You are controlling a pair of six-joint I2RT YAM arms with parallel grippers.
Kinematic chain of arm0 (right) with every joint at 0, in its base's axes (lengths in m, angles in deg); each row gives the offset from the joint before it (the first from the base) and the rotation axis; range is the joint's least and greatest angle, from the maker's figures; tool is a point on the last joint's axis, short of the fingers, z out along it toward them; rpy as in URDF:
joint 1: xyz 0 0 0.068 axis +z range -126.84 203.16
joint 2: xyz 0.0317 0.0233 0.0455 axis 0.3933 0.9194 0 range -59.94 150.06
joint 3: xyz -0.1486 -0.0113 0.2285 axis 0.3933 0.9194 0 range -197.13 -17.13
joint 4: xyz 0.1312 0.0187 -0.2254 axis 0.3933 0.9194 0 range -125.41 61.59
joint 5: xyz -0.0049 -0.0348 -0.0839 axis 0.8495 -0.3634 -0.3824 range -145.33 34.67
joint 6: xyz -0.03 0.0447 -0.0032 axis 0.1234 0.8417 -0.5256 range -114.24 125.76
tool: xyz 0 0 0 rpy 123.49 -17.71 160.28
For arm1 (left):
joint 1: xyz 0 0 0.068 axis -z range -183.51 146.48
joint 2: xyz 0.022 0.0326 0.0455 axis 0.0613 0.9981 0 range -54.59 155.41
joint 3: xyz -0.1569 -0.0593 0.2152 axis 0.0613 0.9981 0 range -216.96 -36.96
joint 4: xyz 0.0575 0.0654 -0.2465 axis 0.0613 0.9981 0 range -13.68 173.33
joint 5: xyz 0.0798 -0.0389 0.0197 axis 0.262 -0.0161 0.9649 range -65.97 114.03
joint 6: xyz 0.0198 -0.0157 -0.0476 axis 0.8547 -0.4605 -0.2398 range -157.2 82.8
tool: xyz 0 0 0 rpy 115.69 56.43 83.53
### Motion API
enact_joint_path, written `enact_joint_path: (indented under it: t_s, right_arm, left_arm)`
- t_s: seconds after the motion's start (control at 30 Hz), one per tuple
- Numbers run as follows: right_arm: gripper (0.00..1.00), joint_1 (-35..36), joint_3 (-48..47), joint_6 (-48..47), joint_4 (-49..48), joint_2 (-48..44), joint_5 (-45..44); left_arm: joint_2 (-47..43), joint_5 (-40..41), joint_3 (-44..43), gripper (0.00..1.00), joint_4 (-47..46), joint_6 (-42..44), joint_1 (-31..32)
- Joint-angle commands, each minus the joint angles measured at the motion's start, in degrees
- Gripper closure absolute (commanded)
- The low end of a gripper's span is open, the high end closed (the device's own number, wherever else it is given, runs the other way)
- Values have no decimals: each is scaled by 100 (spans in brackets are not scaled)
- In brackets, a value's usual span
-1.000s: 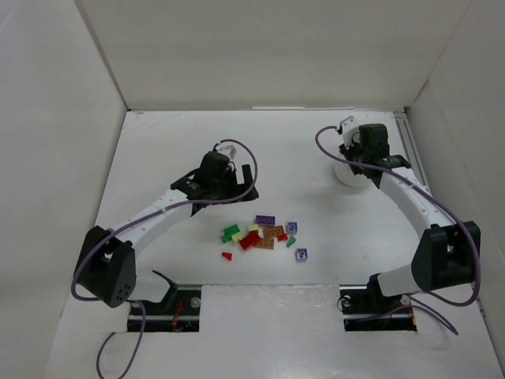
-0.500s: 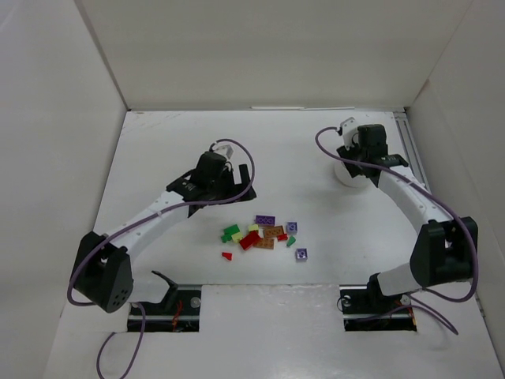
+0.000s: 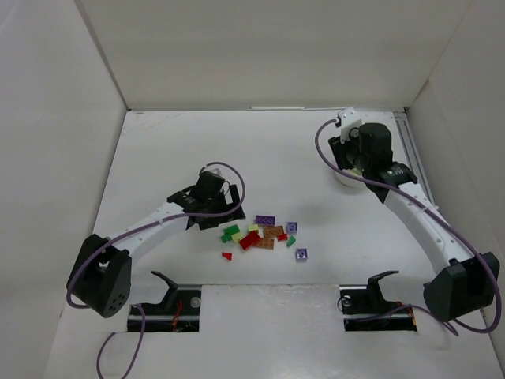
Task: Sort the legos into containers by color
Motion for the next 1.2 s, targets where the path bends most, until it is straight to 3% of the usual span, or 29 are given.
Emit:
enact_joint_path:
  t_s: [0.0,0.17,0.23,0.37,0.5,0.87,1.13,1.17]
  right_arm:
    - [45,340,118,279,-303,-100,398]
    - [48,1192,93,218,-93,251,768]
    - [48,1753,40,278,-39,305,137]
    - [48,2134,163,410,128,278,-111]
    - [45,2135,330,464,75,42,152]
    - [45,2187,383,806,189,-21,-664]
    - [44,2187,497,859,189,-21,-902]
    - [44,2187,497,859,189,-21,-902]
  left_arm:
    - [-230,405,79,0,132,-505,46]
    - [-91,476,79,0,-114,-628,293]
    - [-37,624,79,0,-114,-847,293]
    - [191,871,131,3,149,-1102,293]
    - [191,933,185,5,149,-1278,293]
    - [551,1134,185,17,563,-1797,573]
    - [885,1459,-88,30,738,-2272,837]
    - [886,1460,-149,36,791,-2272,838]
